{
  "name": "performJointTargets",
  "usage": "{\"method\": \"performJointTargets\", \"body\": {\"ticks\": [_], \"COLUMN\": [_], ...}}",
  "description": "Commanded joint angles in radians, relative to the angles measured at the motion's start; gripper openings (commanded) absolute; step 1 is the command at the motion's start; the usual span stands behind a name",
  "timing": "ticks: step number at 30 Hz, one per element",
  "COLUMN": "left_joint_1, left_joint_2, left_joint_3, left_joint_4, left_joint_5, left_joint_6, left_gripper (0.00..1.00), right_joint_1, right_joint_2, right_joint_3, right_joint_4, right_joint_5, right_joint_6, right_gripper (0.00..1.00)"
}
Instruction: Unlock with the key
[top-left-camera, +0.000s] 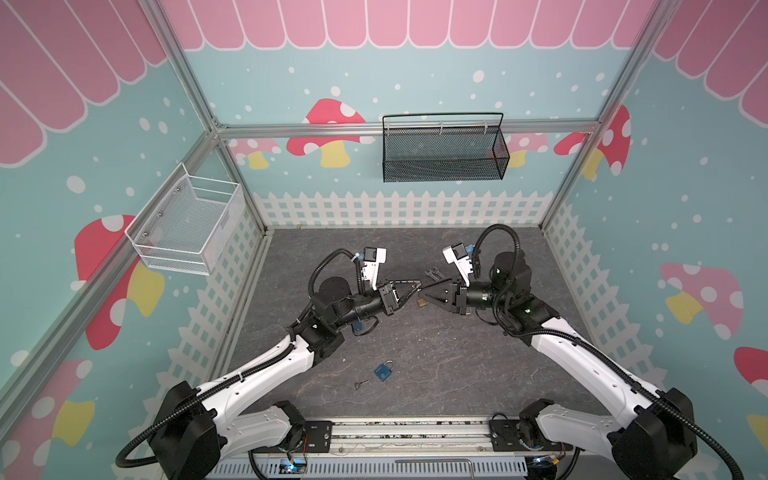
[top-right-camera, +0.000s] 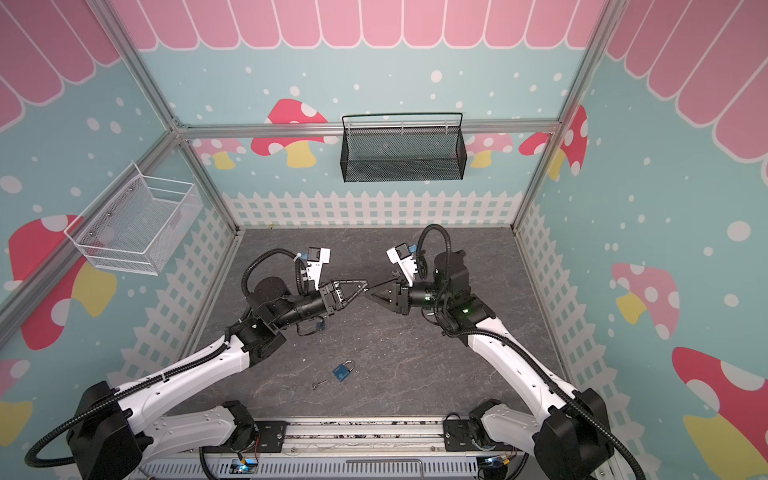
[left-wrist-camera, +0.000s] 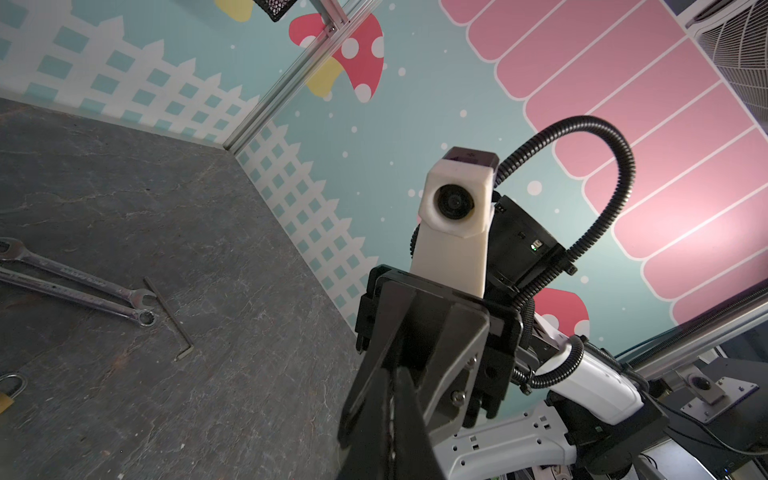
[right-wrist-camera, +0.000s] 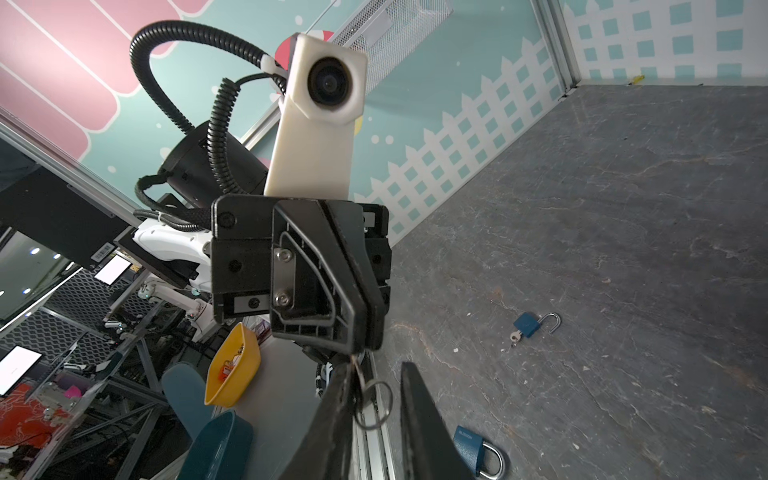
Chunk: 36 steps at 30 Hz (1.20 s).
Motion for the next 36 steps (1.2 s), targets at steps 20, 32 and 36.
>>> {"method": "performJointTargets", "body": {"ticks": [20,32,36], "left_joint_1": [-0.01,-0.01,-0.01], "left_joint_2": [-0.005,-0.017,-0.02], "left_joint_3": [0.006,0.005,0.005], "left_joint_4": [0.027,0.017,0.011], "left_joint_5": [-0.027,-0.058,-0.068], "left_joint_6": [0.049,0.063,0.071], "left_gripper": [0.0,0.0,0.0], "right_joint_1": [-0.003,-0.004,-0.004], "right_joint_2": [0.027,0.027,0.024], "right_joint_3": [-0.056,-0.059,-0.059], "right_joint_4": [0.2,0.199,0.198], "right_joint_5": [-0.029,-0.035,-0.038], "right_joint_6": [0.13,0.134,0.136], "right_gripper": [0.14,0.14,0.13]}}
